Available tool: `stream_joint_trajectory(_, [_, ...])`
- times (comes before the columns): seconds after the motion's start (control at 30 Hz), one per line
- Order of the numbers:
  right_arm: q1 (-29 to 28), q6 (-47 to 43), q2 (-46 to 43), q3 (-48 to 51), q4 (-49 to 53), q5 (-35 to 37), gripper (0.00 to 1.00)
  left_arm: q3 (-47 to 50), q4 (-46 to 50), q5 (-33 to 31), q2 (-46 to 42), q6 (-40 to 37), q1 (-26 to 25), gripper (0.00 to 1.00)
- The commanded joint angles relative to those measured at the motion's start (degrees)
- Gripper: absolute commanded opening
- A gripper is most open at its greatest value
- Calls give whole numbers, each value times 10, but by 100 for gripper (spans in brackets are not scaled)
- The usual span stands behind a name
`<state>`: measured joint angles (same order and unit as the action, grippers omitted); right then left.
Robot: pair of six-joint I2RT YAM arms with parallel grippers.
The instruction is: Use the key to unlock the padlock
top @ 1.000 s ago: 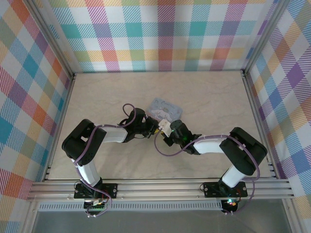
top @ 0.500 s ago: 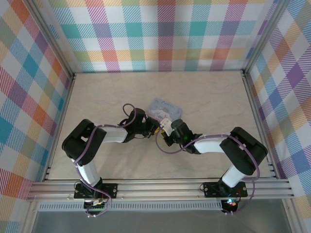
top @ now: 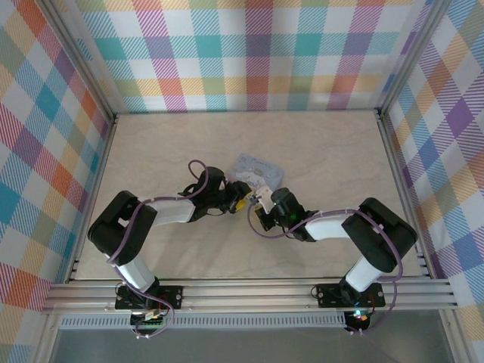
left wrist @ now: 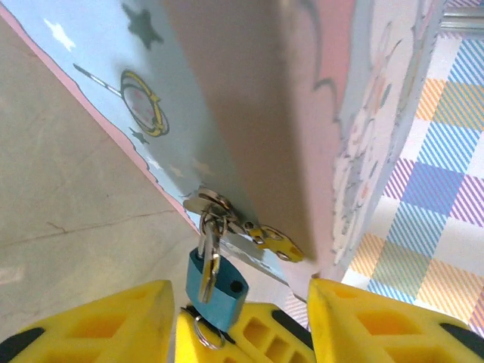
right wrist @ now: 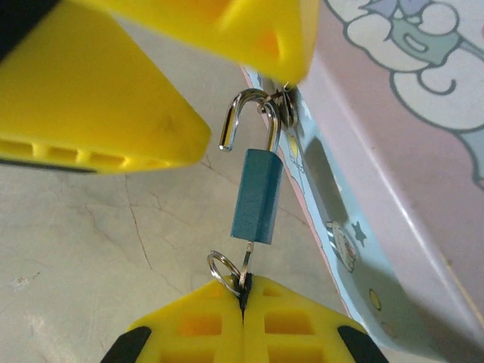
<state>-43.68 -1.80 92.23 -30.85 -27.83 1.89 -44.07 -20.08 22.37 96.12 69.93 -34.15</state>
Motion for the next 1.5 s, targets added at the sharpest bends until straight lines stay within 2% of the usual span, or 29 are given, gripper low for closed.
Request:
stream_joint_trajectory(0.0, [5,27,-20,14,-16,-30,0,1,45,-14,-40,-30,10,57])
stream_joint_trajectory(0.27, [24,62,-38,33,-28,-63,0,-25,195,-60,-124,-135,36,64])
stream_joint_trajectory(0.37, [30,71,-41,37,-25,-69,0,-41,244,-72,-149,-178,50,71])
stream_joint_trajectory(0.5, [36,84,-40,37,-23,-84,0,-77,309,-53,-148,-236,76,76])
stream_joint_trajectory(0.67, [43,101,-35,32,-5,-98,0,-90,326,-28,-140,-266,115,77])
stream_joint_trajectory(0.83, [52,122,-31,35,1,-112,0,-126,334,4,-102,-296,149,78])
stream_joint_trajectory(1.07, [56,130,-23,30,10,-118,0,-197,327,35,-19,-330,169,78])
stream_joint_trajectory(1.47, [58,129,-5,23,14,-128,0,-306,318,97,127,-352,159,72])
